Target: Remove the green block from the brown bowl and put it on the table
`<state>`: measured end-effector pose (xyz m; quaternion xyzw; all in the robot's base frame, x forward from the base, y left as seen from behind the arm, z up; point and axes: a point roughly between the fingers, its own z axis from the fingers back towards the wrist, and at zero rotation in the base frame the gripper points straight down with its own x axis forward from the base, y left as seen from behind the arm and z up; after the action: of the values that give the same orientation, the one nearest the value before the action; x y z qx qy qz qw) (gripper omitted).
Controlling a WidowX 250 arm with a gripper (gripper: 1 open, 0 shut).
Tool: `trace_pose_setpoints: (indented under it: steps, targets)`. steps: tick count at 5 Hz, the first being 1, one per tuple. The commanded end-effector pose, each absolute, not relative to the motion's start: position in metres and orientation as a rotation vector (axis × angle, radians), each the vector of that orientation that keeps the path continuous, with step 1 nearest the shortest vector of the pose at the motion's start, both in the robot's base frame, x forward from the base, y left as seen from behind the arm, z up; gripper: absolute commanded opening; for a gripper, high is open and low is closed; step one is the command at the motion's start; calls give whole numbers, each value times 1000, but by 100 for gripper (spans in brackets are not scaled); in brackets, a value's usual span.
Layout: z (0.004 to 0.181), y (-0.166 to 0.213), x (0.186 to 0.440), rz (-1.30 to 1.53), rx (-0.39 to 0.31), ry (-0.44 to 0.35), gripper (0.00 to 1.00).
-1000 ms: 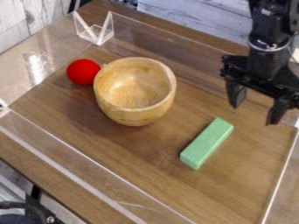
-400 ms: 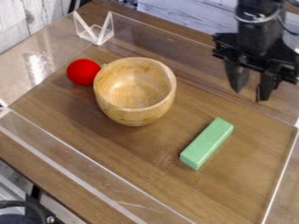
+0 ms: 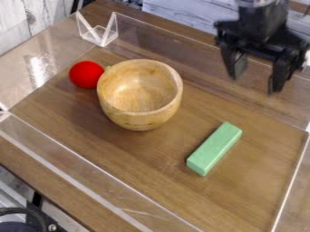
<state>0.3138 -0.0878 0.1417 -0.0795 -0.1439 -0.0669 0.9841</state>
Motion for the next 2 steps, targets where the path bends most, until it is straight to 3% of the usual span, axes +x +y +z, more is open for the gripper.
trace_pose_setpoints:
  steps: [1,2]
  targets:
    - [158,-65,324,-188,-172,-340,100]
    - [158,-31,329,-219,-186,-332,100]
